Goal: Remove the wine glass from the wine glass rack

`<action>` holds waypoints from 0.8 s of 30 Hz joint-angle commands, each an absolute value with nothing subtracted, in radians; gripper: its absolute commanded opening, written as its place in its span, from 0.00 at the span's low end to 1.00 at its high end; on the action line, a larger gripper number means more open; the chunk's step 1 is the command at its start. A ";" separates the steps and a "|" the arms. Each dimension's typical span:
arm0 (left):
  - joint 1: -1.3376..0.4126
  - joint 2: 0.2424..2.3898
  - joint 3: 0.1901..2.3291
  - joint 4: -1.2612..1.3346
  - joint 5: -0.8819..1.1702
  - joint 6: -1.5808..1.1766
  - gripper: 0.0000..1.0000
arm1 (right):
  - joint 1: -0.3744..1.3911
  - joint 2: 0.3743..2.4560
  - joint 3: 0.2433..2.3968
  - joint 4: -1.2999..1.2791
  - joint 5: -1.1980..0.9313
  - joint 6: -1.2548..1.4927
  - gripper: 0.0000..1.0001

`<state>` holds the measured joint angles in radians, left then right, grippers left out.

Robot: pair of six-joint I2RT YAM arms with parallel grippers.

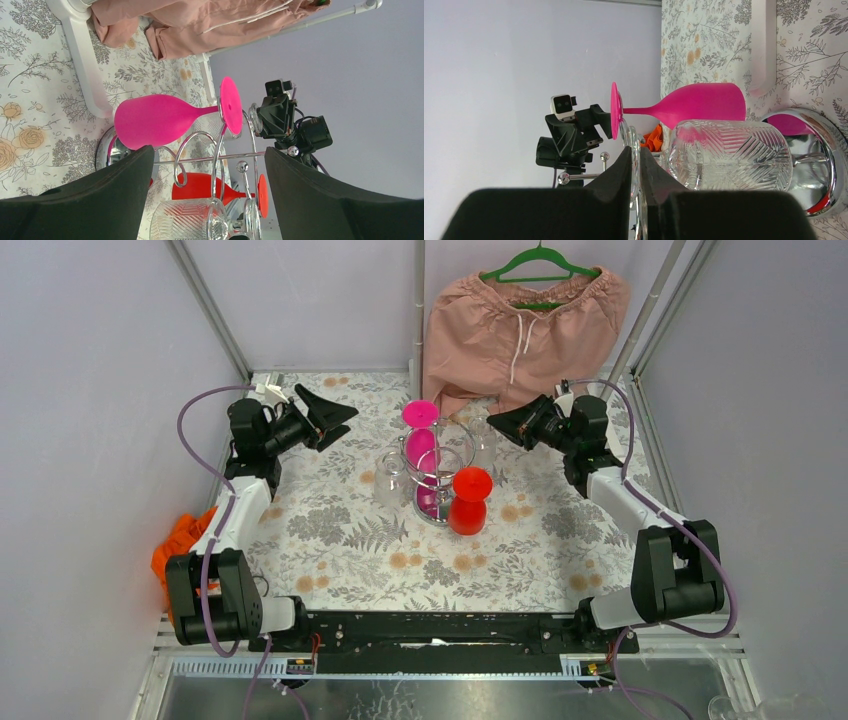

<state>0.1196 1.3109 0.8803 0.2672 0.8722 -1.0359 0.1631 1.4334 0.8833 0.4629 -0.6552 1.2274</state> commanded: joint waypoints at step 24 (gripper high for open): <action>0.127 1.324 0.874 0.250 0.868 -1.008 0.88 | 0.131 1.419 0.970 0.548 -0.675 1.259 0.00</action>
